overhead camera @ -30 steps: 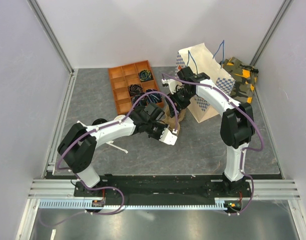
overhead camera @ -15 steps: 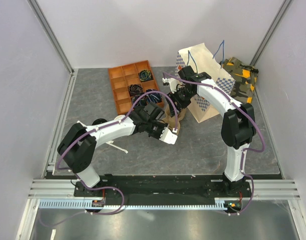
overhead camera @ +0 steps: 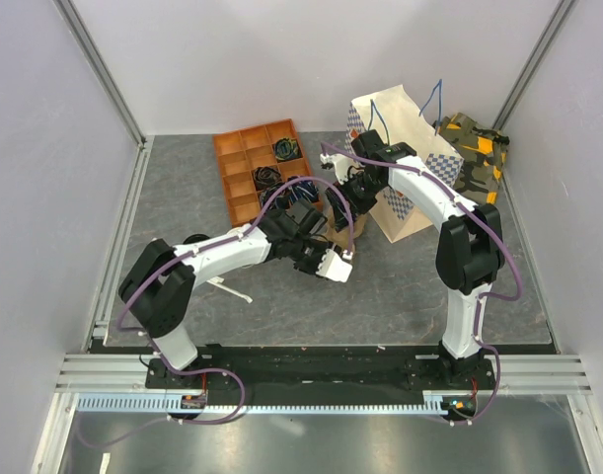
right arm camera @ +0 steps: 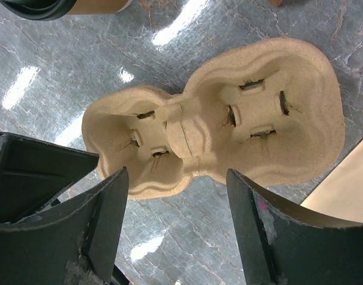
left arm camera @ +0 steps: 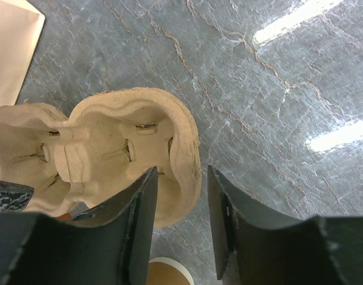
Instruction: Pack the takeout coffee
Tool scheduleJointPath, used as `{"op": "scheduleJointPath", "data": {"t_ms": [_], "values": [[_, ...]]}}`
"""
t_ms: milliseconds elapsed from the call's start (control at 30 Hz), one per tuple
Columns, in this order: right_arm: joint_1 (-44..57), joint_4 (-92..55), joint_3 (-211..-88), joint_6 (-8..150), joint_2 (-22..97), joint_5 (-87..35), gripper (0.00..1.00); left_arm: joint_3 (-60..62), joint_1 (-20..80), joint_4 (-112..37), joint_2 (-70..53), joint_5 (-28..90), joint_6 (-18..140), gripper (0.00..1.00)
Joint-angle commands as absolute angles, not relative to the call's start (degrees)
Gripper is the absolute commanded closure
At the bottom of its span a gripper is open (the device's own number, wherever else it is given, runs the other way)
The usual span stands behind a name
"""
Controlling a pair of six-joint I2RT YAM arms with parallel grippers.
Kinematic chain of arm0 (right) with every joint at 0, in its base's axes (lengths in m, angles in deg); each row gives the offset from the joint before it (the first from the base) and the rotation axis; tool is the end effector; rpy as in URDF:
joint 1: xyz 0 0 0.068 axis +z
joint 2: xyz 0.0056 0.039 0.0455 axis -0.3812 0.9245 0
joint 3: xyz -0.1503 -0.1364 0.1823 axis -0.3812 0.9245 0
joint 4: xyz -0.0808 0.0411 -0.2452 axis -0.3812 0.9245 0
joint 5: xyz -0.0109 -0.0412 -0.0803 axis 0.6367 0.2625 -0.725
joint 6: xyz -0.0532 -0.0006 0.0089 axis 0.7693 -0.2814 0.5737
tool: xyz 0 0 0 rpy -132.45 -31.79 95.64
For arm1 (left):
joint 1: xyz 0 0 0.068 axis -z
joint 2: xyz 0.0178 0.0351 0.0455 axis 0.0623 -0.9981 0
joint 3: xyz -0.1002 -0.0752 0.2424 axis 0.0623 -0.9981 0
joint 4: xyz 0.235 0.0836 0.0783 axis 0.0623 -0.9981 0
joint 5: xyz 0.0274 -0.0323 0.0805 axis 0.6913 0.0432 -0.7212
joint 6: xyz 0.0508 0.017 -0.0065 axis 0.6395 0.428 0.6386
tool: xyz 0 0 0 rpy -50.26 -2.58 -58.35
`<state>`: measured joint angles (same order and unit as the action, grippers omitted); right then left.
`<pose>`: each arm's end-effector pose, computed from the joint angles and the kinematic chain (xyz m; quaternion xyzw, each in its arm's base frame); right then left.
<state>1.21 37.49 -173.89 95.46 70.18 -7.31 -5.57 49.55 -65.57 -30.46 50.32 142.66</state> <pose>0.3737 0.1806 0.2560 -0.3754 0.8837 0.2323 0.1554 0.2306 -0.2623 0.2085 0.8251 0.4407 -0.1683 0.3109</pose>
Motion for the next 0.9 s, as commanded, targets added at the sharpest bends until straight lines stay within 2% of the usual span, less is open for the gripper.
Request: {"op": "scheduleJointPath", "data": {"t_ms": [0,267,533,567,700,867], "values": [[1.0,38.0,-175.7,95.9,68.0,-6.6,0.25,-1.4,49.1,-69.4,-32.5,53.3,144.0,0.57],[0.8,38.4,-175.8,96.3,68.1,-6.8,0.25,4.3,48.7,-75.4,-36.6,54.4,144.3,0.59],[0.4,38.6,-176.2,96.5,68.3,-7.2,0.16,5.6,48.7,-77.7,-38.3,54.3,144.8,0.54],[0.4,38.5,-176.2,96.5,68.3,-7.1,0.16,5.7,48.7,-77.8,-38.5,54.3,144.8,0.55],[0.4,38.4,-176.1,96.5,68.2,-7.1,0.15,6.7,48.7,-78.6,-38.8,54.9,144.4,0.67],[0.4,38.5,-175.9,96.6,68.2,-7.1,0.14,8.3,48.7,-79.8,-40.1,54.7,144.0,0.66]]}}
